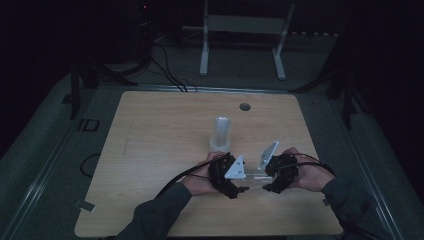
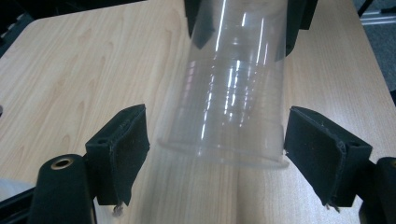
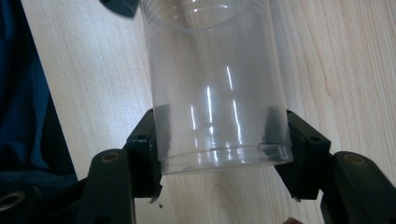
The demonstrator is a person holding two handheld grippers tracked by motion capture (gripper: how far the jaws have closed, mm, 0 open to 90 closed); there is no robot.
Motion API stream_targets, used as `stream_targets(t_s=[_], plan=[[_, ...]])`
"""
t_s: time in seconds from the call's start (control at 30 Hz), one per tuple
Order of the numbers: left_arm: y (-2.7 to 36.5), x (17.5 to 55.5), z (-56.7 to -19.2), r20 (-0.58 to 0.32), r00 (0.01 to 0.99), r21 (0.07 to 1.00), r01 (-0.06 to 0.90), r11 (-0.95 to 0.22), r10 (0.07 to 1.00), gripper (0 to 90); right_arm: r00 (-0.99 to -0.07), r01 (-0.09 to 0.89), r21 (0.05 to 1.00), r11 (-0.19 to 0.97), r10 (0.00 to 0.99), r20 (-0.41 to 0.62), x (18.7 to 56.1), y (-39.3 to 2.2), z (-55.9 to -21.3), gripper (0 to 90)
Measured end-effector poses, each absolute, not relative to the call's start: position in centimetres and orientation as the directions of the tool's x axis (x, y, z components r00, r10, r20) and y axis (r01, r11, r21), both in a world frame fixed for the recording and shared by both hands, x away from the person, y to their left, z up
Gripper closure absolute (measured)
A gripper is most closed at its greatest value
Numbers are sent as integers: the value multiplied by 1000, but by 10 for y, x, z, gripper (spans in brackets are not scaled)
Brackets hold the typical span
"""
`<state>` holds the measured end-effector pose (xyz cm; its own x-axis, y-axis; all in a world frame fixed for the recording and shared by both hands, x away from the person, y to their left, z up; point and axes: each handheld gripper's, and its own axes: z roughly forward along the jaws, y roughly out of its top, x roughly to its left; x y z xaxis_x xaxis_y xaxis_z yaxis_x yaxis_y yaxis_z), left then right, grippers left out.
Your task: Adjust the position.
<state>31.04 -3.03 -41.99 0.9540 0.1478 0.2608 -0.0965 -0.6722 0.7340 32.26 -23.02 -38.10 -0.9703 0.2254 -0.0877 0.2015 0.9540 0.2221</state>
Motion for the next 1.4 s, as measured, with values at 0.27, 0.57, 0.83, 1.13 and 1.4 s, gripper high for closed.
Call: stream_targets(t_s=[0.27,0.57,0.83,1.13,1.4], plan=[[-22,315,-415,232,956,761,-63,-646,181,243,-962,229,225,947,255,-95,324,-234,-383,412],[-14,322,-418,187,956,773,-1,-634,227,293,-950,265,236,935,295,-102,325,-240,-386,413],[-10,328,-418,167,950,774,40,-632,264,306,-942,286,254,924,320,-104,326,-246,-388,413],[-8,332,-418,140,946,786,72,-614,291,301,-929,314,309,898,357,-94,326,-252,-391,413],[-4,334,-416,138,938,796,85,-599,317,297,-920,329,353,876,381,-88,326,-255,-394,413]])
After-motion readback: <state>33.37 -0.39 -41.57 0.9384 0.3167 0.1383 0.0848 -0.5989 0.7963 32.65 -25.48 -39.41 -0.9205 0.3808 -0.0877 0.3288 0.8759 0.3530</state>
